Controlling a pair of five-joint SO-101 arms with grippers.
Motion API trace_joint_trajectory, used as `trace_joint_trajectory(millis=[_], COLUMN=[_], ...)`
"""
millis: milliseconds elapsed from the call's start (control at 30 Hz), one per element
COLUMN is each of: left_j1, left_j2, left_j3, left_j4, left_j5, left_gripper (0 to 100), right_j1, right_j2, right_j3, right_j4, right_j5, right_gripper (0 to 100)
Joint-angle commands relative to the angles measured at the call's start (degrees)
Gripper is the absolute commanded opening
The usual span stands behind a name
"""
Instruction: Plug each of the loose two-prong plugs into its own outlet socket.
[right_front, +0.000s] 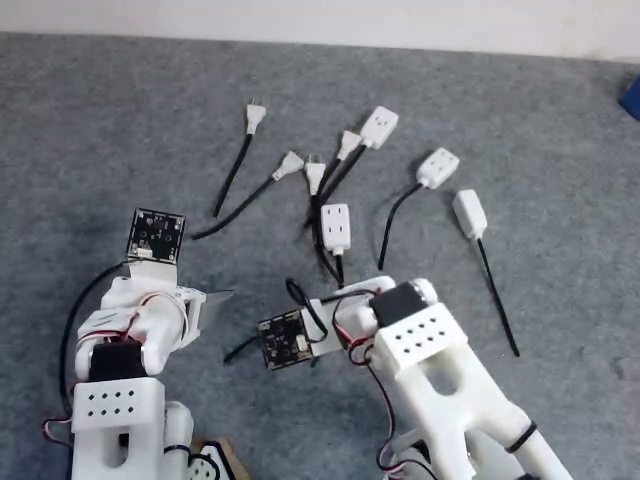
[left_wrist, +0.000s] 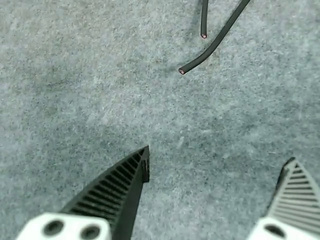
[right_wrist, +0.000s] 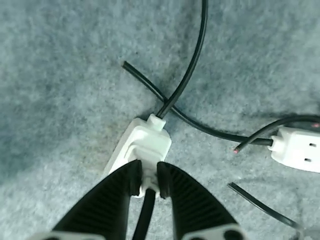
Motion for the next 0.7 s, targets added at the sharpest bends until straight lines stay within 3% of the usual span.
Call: trace_joint_trajectory(millis=[0,167,267,667], left_j1=[-0.1,-0.1,-0.1,-0.1], left_j2=[-0.1,-0.1,-0.1,-0.1], left_j3=[-0.6,-0.7,-0.7,-0.6], left_j4=[-0.9,-0.9,-0.9,-0.9], left_j5=[0.4,0.4,0.4,0.4], left_gripper=[40,40,40,40], right_j1=[-0.7,-1.1,-1.1,-1.0], right_j2=[0.5,-0.2,-0.2,0.2], right_j3=[3.4,0.4,-5.6,-34.9], right_j4=[-1.3,-0.4,6.0,25.8], right_j5=[-0.9,-8.2,-9.3,-19.7], right_gripper=[0.9,0.9,2.3,42.1])
